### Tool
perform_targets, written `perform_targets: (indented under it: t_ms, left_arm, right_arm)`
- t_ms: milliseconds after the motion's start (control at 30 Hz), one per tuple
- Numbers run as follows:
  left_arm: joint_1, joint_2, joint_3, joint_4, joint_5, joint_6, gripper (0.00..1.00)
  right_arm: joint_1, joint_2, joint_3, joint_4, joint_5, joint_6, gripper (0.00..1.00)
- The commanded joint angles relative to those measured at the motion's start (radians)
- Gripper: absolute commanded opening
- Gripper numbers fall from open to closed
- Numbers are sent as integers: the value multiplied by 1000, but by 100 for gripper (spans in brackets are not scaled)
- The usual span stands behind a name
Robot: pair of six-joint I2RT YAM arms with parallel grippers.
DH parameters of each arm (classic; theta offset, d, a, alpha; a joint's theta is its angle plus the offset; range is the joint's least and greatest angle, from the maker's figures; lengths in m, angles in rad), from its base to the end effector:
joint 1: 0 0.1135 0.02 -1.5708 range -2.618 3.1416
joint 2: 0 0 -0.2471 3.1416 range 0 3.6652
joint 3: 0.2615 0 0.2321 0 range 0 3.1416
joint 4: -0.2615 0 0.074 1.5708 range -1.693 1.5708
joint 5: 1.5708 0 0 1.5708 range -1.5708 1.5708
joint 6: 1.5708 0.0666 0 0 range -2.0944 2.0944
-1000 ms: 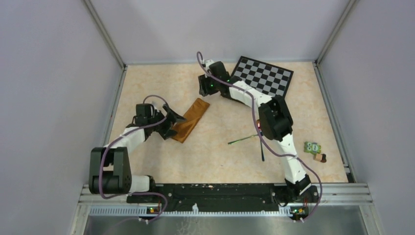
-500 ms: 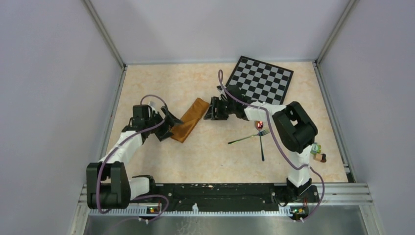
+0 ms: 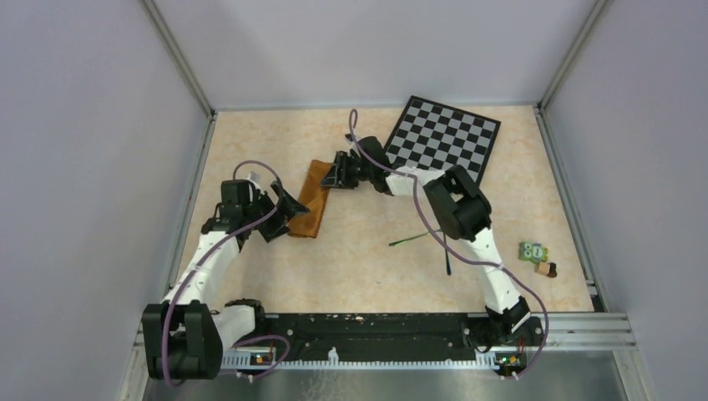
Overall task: Fold the napkin into a case and place the utensils inside
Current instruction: Rotate the smaller rectangle-folded napkin at the center of the board, then smooth out the smaller rectangle-folded napkin at the center of the board.
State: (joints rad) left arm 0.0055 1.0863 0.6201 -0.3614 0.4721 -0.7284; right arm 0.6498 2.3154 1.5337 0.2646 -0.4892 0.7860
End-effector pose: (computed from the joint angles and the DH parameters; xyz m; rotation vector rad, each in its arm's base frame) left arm 0.2225 -0.0291 0.1868 -0.6680 2.3814 -0.8934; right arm 0.3826 0.3300 0.1142 -0.1772 2.3251 1.3168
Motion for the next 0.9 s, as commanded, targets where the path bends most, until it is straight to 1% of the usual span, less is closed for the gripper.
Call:
perform_targets:
  t_ms: [0, 67, 133, 167, 200, 233, 267, 333, 367, 400, 433, 500, 567, 600, 733, 767, 867]
  left_arm:
    - [-1, -49, 103, -74, -42, 98, 96]
    - [-1, -49, 125, -100, -70, 115, 97]
    - [-1, -44, 142, -118, -89, 129, 97]
    - [-1, -40, 146, -119, -97, 133, 97]
    - [-2, -33, 148, -117, -99, 137, 98]
    - [-1, -27, 146, -105, -83, 145, 98]
    - [-2, -11, 134, -69, -50, 158, 98]
    - [-1, 41, 129, -18, 38, 173, 97]
    - [-2, 81, 138, -18, 74, 180, 96]
    - [-1, 120, 148, -19, 102, 188, 93]
    - [-1, 162, 156, -13, 127, 190, 89]
    - [-2, 232, 162, 20, 148, 185, 81]
    - [-40, 275, 168, 36, 130, 176, 74]
    - [-46, 294, 172, 40, 122, 169, 72]
    - [-101, 367, 144, 125, 132, 110, 81]
    - [-105, 387, 136, 162, 136, 89, 82]
    - [-110, 428, 126, 223, 92, 49, 84]
  right_arm:
    - [55, 184, 386, -66, 6, -86, 41]
    - [76, 306, 672, -171, -8, -123, 41]
    - [87, 428, 949, -254, -24, -107, 44]
    - [88, 471, 1049, -292, -32, -85, 45]
    - [86, 493, 1115, -328, -39, -70, 46]
    - [83, 481, 1116, -340, -48, -64, 47]
    - [81, 438, 1065, -343, -53, -69, 48]
    - [76, 267, 852, -343, -26, -105, 51]
    - [67, 194, 741, -342, -15, -118, 51]
    - [52, 115, 594, -332, -12, -120, 51]
    - [37, 42, 500, -317, -15, -115, 51]
    - [3, -86, 306, -277, -32, -96, 51]
    - [-26, -200, 147, -243, -41, -104, 51]
    - [-39, -252, 84, -242, -39, -117, 51]
    - [-90, -449, -128, -218, -34, -140, 51]
    - [-100, -492, -189, -211, -25, -148, 51]
    - [-113, -586, -280, -210, -17, -165, 51]
